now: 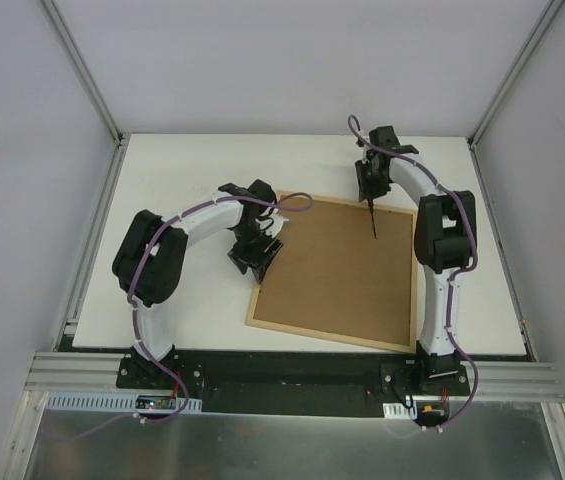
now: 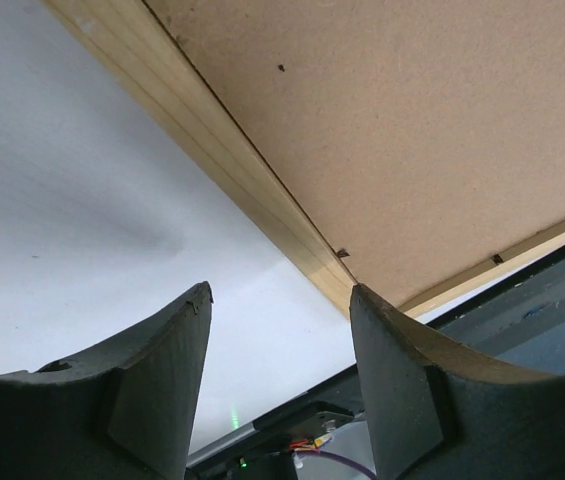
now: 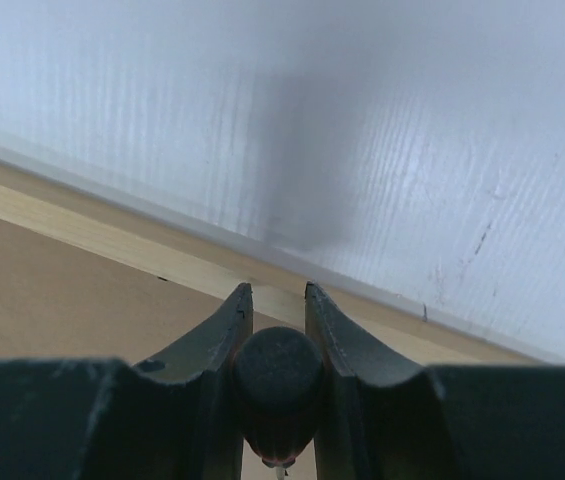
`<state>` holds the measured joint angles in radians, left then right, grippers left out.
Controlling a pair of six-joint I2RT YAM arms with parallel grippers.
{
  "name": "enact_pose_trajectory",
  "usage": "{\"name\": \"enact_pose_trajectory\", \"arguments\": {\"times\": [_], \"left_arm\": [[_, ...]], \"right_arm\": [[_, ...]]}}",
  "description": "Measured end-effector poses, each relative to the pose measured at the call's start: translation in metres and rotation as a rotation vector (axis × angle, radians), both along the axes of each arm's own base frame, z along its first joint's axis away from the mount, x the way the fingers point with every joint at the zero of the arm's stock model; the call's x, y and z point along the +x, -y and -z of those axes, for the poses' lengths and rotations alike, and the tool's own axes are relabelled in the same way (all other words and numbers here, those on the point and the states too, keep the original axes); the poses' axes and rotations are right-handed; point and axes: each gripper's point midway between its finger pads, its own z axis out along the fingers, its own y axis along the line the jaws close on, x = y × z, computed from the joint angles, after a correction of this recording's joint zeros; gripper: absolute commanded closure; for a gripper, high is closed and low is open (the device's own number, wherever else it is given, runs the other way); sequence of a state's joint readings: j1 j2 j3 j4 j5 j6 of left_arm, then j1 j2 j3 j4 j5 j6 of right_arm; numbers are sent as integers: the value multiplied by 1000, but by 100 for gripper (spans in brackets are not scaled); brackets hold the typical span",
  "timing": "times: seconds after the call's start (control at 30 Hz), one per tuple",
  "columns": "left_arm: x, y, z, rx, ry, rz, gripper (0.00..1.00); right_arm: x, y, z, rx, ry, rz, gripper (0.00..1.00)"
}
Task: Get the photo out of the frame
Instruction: Adjust the photo frame at the center of the board.
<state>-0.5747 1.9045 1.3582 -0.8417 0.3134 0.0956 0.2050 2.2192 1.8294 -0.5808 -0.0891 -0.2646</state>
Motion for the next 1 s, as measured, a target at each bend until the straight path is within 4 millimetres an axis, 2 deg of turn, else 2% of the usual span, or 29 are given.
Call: {"name": "enact_pose_trajectory", "arguments": {"times": [0.13, 0.27, 0.43, 0.63, 1.0], "left_arm": [[-1, -3, -3, 11, -3, 2, 43], [-4, -5, -4, 20, -15, 2, 41], [-4, -4, -1, 32, -34, 1, 41], [-2, -3, 2, 39, -44, -4, 40], [9, 7, 7, 35, -56, -9, 38]], "right_arm": [[-11, 6, 4, -105, -26, -34, 100], [-23, 2, 6, -190, -50, -105, 99], [-27, 5, 8, -303, -60, -156, 100], [-12, 19, 11, -418, -55, -151, 100], [27, 24, 7, -549, 15, -125, 100]]}}
